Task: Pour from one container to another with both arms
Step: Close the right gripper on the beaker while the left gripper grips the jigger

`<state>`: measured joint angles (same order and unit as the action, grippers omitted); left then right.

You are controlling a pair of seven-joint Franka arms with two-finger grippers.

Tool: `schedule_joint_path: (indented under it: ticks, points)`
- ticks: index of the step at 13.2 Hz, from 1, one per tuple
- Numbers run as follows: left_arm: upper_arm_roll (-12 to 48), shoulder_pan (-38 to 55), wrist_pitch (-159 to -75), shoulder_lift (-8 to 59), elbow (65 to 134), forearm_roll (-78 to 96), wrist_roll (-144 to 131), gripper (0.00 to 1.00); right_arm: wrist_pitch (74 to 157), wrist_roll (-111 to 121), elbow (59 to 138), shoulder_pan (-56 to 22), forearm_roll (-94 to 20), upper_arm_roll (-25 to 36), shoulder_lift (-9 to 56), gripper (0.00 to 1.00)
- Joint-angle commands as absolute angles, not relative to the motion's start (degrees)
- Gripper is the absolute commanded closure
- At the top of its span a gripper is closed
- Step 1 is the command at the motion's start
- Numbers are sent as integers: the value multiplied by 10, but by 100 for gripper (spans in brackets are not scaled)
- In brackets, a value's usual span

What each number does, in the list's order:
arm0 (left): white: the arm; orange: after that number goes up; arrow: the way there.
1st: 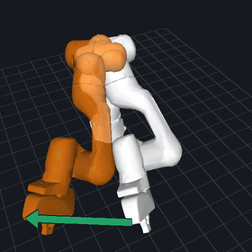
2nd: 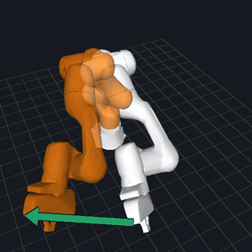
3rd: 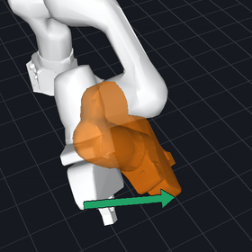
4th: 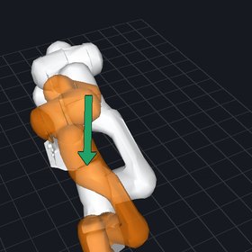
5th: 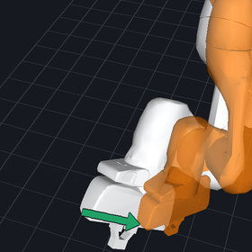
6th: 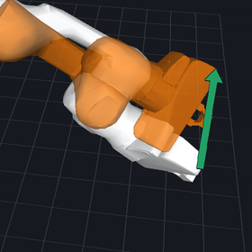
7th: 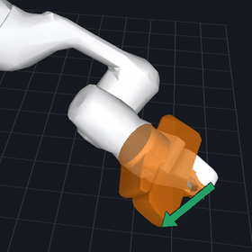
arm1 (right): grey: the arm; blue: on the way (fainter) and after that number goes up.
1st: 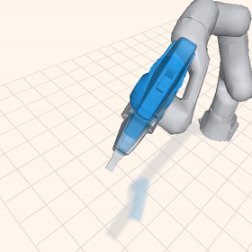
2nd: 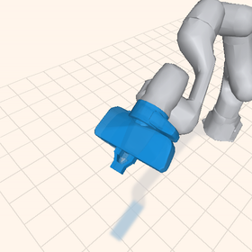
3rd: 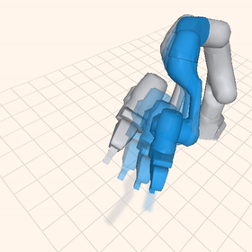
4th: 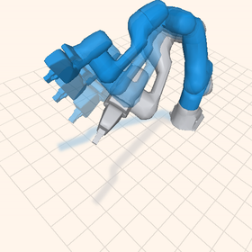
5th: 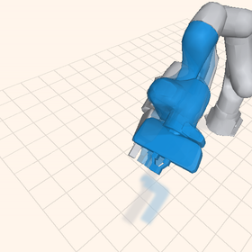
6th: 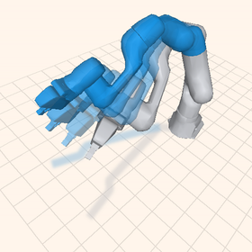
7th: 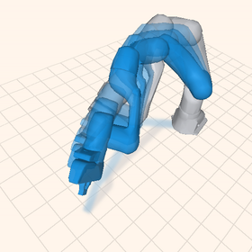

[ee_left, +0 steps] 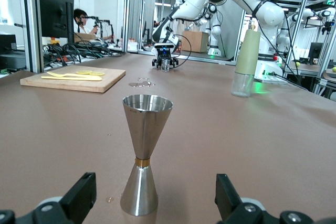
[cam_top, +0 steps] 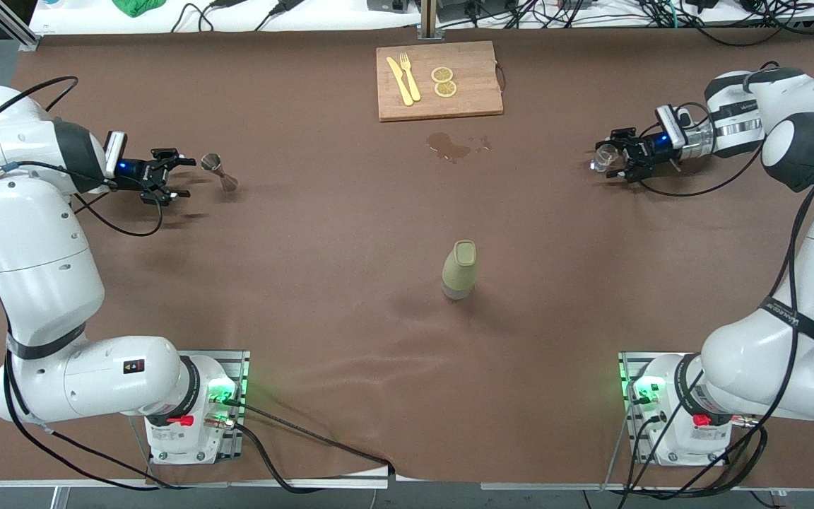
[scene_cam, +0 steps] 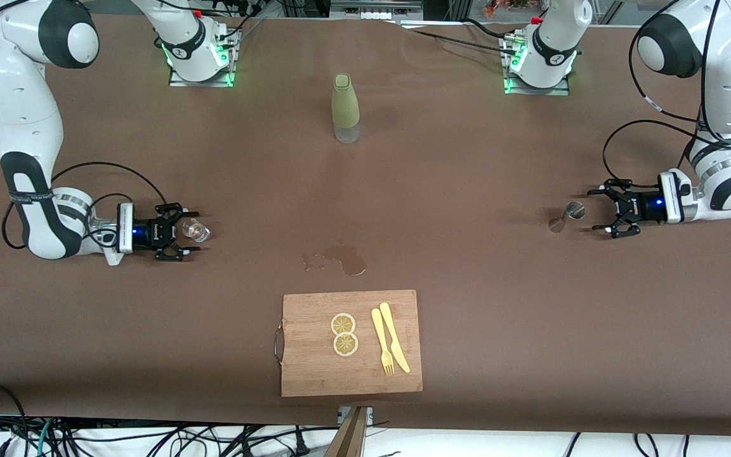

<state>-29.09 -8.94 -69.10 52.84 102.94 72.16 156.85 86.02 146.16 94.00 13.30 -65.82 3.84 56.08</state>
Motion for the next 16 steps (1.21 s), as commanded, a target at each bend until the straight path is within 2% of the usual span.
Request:
schedule_joint_path:
  ticks: [1,2,3,4,5,6,7,14,16]
  points:
    - [-273,-87,-691,544,1036,743,1661,0,859,1471,937,127,-671,39,572,2]
    - [-265,-87,-692,546,1036,747,1665,0,859,1471,936,123,-671,39,572,14]
    - [-260,-84,-692,552,1036,751,1676,0,860,1471,935,122,-671,39,572,34]
    - [-257,-83,-693,557,1036,759,1681,0,860,1470,935,122,-674,39,572,69]
    - [-253,-82,-693,564,1036,763,1685,0,860,1469,936,122,-675,39,573,88]
    - [-252,-82,-693,565,1036,764,1687,0,860,1468,935,122,-675,39,575,95]
    - [-252,-81,-693,565,1036,764,1693,0,860,1465,936,121,-675,39,576,100]
    - [-235,-78,-695,569,1036,771,1699,0,852,1442,933,119,-685,19,573,100]
    - [-235,-78,-695,569,1036,770,1698,5,849,1427,931,119,-686,0,572,100]
